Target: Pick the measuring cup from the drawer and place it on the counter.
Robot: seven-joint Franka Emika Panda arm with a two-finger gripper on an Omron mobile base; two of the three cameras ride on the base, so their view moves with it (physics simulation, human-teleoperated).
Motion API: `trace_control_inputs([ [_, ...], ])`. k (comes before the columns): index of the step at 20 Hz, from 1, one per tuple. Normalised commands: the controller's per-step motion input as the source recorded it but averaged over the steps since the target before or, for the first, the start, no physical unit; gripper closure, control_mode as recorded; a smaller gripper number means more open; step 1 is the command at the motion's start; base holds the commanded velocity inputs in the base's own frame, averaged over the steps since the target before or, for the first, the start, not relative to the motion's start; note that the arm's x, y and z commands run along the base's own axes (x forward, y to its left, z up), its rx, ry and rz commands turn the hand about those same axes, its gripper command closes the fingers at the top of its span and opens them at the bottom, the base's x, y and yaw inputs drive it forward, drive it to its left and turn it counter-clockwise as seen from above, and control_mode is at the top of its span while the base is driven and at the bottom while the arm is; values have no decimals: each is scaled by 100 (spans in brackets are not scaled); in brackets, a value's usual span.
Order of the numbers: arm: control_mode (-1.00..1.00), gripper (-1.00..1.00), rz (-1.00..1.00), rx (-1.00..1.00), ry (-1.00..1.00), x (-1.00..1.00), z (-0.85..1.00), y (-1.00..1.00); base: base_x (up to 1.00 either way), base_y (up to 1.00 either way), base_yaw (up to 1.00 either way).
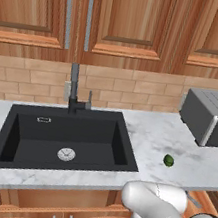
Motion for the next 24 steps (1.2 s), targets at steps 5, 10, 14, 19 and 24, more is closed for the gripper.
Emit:
trace_control_inputs([
  [5,-100,-100,0,-10,0,2,-67,0,0,0,0],
  [10,-100,-100,0,-5,-9,0,-80,0,0,0,0],
  [14,-100,-100,0,0,-9,8,-71,0,0,0,0],
  [19,-100,-100,0,-1,1,33,-58,0,0,0,0],
  [24,-100,-100,1,0,6,48,-45,0,0,0,0],
])
